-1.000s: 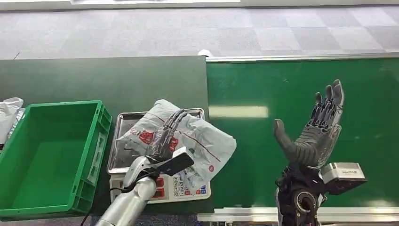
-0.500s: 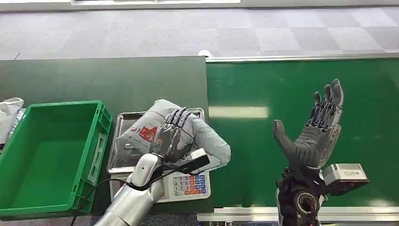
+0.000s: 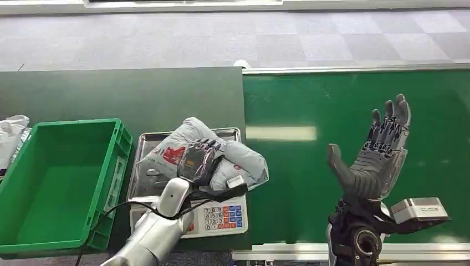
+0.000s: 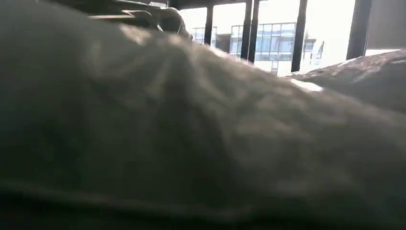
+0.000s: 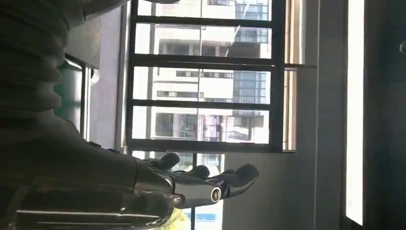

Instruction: Moved the parcel from conveyor to table for the left to box.

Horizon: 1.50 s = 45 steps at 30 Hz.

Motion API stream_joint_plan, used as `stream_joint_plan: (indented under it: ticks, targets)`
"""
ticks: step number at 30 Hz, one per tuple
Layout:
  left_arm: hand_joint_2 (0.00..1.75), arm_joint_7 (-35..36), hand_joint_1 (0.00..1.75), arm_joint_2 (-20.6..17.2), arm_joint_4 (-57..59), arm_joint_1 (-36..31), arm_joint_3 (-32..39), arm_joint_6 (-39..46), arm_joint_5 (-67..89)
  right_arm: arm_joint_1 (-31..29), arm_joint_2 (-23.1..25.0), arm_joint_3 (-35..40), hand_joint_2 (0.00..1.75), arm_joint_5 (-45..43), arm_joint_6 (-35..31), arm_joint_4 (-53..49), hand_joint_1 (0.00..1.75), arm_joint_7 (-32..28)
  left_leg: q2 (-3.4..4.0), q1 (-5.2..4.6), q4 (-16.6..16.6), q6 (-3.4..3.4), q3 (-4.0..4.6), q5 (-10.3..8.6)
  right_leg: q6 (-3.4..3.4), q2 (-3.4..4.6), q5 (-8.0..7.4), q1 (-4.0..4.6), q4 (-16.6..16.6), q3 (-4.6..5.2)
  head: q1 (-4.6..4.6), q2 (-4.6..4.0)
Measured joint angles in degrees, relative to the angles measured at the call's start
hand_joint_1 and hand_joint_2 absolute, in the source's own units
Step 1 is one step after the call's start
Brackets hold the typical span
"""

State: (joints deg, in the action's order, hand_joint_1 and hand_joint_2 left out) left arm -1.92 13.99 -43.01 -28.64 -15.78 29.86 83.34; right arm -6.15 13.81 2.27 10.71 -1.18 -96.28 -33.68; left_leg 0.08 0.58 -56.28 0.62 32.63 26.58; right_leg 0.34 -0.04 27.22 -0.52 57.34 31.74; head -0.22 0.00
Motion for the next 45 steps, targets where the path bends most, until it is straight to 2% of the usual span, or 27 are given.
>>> stream_joint_plan:
  ticks: [3,7,11,18,24,27,31,34,36,40,45]
  targets:
    - [1.75,-4.03,1.75,-0.02,-1.72,0.98,0.61,1.92,-3.29,0.04,0.26,-0.30,1.75,-0.09,0.11,-0.11,0.00,0.00,0.01,0.00,0.00,0.00,0.01,0.01,0.00,0.00,0.00,0.00,0.00,0.03,-0.02,0.00]
    - [1.75,-15.03,1.75,0.02,-10.35,5.50,0.77,5.53,-15.22,0.86,0.35,-1.13,1.75,-1.00,0.09,-0.11,0.00,0.00,0.00,0.00,-0.01,0.01,0.20,0.01,0.01,-0.01,0.01,0.00,0.00,0.22,0.00,0.00]
    - [1.75,-18.06,1.75,-0.04,-17.95,8.37,-0.13,7.12,-19.20,1.62,0.35,-1.57,1.75,-1.40,-0.04,-0.11,0.00,-0.13,0.06,0.00,-0.01,0.00,0.30,0.03,0.01,0.03,0.01,0.00,0.00,0.33,-0.02,0.00]
    - [1.75,-36.21,1.75,1.07,-45.33,16.33,3.12,9.38,-30.35,4.27,0.07,-1.90,1.75,-2.43,-2.16,-0.11,0.00,-1.38,0.08,0.00,0.00,0.01,0.40,0.05,0.00,0.05,0.02,0.01,0.00,0.44,-0.02,0.00]
    - [1.75,-37.75,1.75,1.73,-61.59,19.23,10.30,9.33,-33.74,5.86,-0.33,-2.49,1.75,-3.52,-3.08,-0.17,0.00,-2.16,0.05,0.01,0.01,0.01,0.38,0.04,0.00,0.02,0.03,0.02,0.00,0.39,-0.02,0.00]
    - [1.75,-35.92,1.75,1.17,-61.40,18.20,17.93,9.29,-35.69,6.54,-0.33,-2.78,1.75,-3.67,-3.10,-1.03,0.00,-2.03,0.06,0.02,0.01,0.01,0.32,0.02,-0.01,0.03,0.01,0.02,0.00,0.39,0.00,0.00]
    - [1.75,-33.09,1.75,-1.62,-56.63,14.49,27.63,9.27,-35.80,7.15,-0.33,-3.30,1.75,-3.67,-3.26,-2.06,0.00,-1.84,0.10,0.03,0.02,0.04,0.27,-0.03,-0.04,0.04,-0.02,0.04,0.01,0.36,-0.02,0.00]
    - [1.75,-29.10,1.75,-3.28,-53.65,12.45,31.39,9.27,-33.37,7.26,-0.33,-3.50,1.75,-3.85,-3.39,-2.23,0.00,-1.84,0.07,0.02,0.01,0.03,0.28,-0.03,-0.03,0.02,-0.01,0.03,0.02,0.34,0.02,0.00]
    - [1.75,-26.20,1.75,-6.59,-48.30,9.84,34.59,9.27,-34.20,7.39,-0.33,-3.54,1.75,-4.24,-3.63,-2.23,0.00,-1.88,0.12,0.02,0.01,0.04,0.29,-0.03,-0.04,0.07,-0.01,0.03,0.02,0.36,0.00,0.00]
    - [1.75,-26.88,1.75,-12.26,-39.48,6.72,38.99,9.27,-37.03,7.85,-0.50,-4.13,1.75,-4.68,-3.72,-2.23,0.00,-2.10,0.30,0.04,0.01,0.05,0.29,-0.02,-0.07,0.22,-0.03,0.05,0.03,0.45,-0.02,0.00]
    - [1.75,-27.21,1.71,-14.45,-34.62,5.81,40.33,9.27,-35.73,7.84,-0.52,-4.39,1.75,-4.85,-3.87,-2.23,0.00,-2.19,0.27,0.03,0.01,0.05,0.34,-0.01,-0.06,0.20,-0.02,0.04,0.03,0.45,0.02,0.00]
